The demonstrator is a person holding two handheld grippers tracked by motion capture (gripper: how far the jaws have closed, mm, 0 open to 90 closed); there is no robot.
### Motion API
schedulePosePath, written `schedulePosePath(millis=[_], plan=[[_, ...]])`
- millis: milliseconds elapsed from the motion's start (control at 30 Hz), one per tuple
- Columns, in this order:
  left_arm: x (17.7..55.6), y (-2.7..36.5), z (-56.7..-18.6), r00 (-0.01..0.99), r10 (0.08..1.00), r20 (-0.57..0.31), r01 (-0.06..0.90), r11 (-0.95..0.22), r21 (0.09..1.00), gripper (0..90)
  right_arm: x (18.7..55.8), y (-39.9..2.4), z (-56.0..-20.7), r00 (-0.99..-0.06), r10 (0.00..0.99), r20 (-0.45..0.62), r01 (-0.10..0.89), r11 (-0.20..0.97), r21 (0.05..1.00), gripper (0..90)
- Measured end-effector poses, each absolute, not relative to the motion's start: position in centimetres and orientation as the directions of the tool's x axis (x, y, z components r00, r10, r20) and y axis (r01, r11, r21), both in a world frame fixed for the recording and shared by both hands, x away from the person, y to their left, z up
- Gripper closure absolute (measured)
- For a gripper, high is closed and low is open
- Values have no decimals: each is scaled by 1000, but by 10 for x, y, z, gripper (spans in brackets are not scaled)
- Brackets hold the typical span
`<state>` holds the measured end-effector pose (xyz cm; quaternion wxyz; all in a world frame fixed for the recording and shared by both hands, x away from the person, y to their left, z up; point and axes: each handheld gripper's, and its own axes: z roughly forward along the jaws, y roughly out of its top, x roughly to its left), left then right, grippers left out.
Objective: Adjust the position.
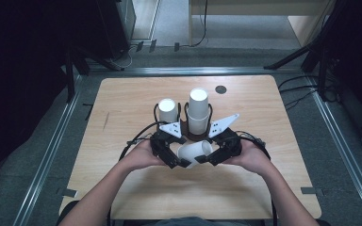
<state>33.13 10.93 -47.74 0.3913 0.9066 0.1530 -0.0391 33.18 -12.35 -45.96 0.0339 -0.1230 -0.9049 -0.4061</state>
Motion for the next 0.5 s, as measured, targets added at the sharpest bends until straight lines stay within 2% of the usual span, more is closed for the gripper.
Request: schedulePosePath(millis=[133, 333, 500], plan=[[331, 109, -478, 950, 247, -190, 306, -630, 714, 69, 332, -125, -457, -963, 205, 174, 265, 622, 737, 331], [331, 110, -477, 940, 246, -236, 336, -556, 760, 70, 331, -126, -452, -961, 204, 185, 271, 591, 760, 331], [329, 108, -480, 942, 239, -236, 332, -552, 765, 75, 331, -126, -449, -962, 197, 187, 268, 573, 774, 331]])
